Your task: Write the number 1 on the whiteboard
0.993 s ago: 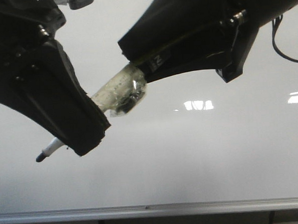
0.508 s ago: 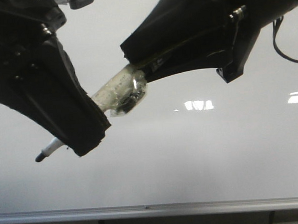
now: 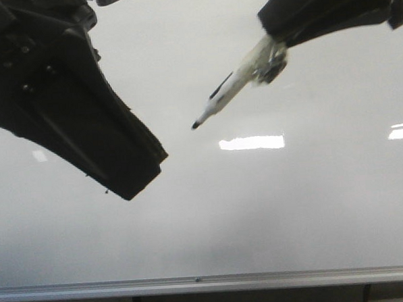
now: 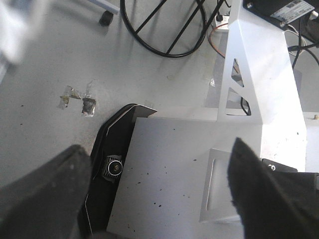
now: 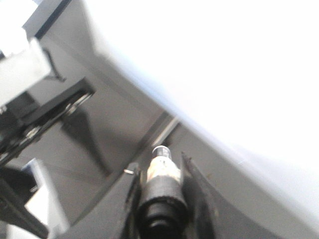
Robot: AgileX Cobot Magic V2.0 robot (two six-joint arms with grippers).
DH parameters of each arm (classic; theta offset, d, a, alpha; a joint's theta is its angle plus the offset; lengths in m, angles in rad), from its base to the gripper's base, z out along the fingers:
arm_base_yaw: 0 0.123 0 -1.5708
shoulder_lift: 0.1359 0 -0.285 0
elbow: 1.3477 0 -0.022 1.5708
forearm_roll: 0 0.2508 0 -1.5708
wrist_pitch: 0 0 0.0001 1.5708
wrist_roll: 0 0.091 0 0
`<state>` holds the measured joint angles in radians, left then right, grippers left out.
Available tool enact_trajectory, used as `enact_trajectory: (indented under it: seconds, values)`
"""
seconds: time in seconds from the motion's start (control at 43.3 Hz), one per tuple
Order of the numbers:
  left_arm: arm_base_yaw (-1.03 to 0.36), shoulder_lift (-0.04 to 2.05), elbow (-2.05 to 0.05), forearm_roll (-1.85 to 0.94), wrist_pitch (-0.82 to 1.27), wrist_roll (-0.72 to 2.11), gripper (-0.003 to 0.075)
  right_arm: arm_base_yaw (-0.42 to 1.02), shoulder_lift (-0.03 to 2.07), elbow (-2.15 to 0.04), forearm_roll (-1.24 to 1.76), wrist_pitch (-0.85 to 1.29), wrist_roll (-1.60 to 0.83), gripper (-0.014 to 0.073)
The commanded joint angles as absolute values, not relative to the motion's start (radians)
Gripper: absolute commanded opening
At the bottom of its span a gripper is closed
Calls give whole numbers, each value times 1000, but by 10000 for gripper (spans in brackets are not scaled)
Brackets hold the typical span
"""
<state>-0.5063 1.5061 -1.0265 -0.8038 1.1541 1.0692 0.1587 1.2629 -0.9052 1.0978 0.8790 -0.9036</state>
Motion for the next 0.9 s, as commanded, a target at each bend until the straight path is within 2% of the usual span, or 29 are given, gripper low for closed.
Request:
enact_trajectory:
  seconds: [0.0,0.162,0.208,0.393,0.6,0.762,0.877]
  values:
    - [-514,1469,-1057,-866,1159,1070,357,145,1164,-929,1098,788,-919,-60]
    - [-514,1469,-1057,-860,1139,1070,38,145,1046,-904,1062,579,-920,-60]
    - [-514,1469,-1057,-856,1126,1070,-18,145,1018,-885,1057,530,-924,-60]
    - [-512,1451,-1057,-826,954,1022,-20,145,921,-783,1050,381,-948,-60]
    - [-512,1284,-989,-474,583,592,-20,145,898,-729,1050,312,-953,-60]
    - [-510,1106,-839,-256,390,278,-20,153,898,-729,1050,231,-954,-60]
    - [-490,969,-710,-181,239,155,-20,153,898,-729,1050,160,-964,-60]
